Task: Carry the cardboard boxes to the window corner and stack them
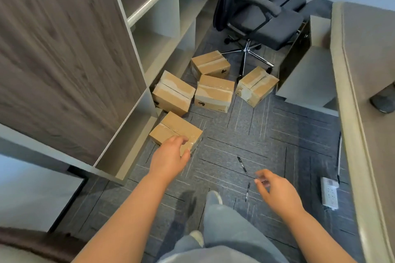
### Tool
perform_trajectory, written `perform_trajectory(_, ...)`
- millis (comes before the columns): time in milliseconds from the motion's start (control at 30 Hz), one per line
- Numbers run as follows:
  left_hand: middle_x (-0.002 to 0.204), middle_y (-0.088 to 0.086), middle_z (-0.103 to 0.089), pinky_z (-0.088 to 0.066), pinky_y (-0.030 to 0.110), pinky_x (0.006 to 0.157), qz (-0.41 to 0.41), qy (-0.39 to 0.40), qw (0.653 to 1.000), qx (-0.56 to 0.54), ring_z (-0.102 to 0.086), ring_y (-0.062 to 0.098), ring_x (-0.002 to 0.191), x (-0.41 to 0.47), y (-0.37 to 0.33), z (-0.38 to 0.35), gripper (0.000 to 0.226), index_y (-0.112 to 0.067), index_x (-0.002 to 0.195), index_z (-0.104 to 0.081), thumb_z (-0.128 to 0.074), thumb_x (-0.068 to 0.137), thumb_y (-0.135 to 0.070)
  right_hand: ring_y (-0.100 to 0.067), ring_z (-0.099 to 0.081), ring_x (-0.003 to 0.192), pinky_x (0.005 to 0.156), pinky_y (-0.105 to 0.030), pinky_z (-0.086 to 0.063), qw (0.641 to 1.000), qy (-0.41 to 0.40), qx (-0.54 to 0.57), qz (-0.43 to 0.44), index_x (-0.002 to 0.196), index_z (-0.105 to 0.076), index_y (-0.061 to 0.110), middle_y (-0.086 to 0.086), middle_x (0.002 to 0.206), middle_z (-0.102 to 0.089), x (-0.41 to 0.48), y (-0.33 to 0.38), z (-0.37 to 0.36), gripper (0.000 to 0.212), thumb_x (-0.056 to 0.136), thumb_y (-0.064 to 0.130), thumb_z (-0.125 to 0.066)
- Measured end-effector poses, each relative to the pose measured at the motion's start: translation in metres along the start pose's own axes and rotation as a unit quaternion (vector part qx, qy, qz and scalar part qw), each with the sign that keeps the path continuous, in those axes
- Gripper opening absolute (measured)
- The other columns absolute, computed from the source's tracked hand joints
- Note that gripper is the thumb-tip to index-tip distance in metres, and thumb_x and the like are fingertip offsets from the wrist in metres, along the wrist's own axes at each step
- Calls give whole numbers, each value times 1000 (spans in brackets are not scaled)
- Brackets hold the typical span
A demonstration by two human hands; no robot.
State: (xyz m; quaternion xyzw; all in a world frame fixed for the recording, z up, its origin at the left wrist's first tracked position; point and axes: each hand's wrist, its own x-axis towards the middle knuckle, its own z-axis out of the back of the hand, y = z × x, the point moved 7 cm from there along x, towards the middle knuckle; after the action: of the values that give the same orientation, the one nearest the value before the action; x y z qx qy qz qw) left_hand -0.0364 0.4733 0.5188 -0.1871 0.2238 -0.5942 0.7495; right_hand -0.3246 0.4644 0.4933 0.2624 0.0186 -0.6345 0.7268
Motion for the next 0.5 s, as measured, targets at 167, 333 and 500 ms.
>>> perform_trajectory(167, 126, -4, -56, -45, 27, 91, 9, 4, 1000, 0, -53, 12, 112, 79, 14, 1, 35, -20, 126, -52, -50, 92, -29, -14, -63, 93, 73, -29, -50, 1000, 6, 5, -8, 118, -58, 19, 4, 105, -68, 86, 11, 12, 29, 94, 33, -50)
perform_trajectory(333, 125, -4, -57, -44, 27, 89, 56, 17, 998, 23, -54, 12, 113, 151, 42, 16, 35, -20, 126, -52, -49, 93, -30, -17, -62, 97, 74, -28, -46, 999, 50, 12, 11, 120, -56, 20, 3, 107, -67, 198, 55, 22, 30, 94, 32, -48)
perform_trajectory(500, 126, -1, -56, -38, 23, 87, 119, 38, 992, 33, -53, 15, 114, 196, 84, 31, 34, -18, 126, -53, -49, 93, -28, -21, -64, 97, 76, -32, -52, 992, 80, -13, 99, 123, -54, 21, -1, 110, -66, 291, 127, 28, 31, 94, 33, -47)
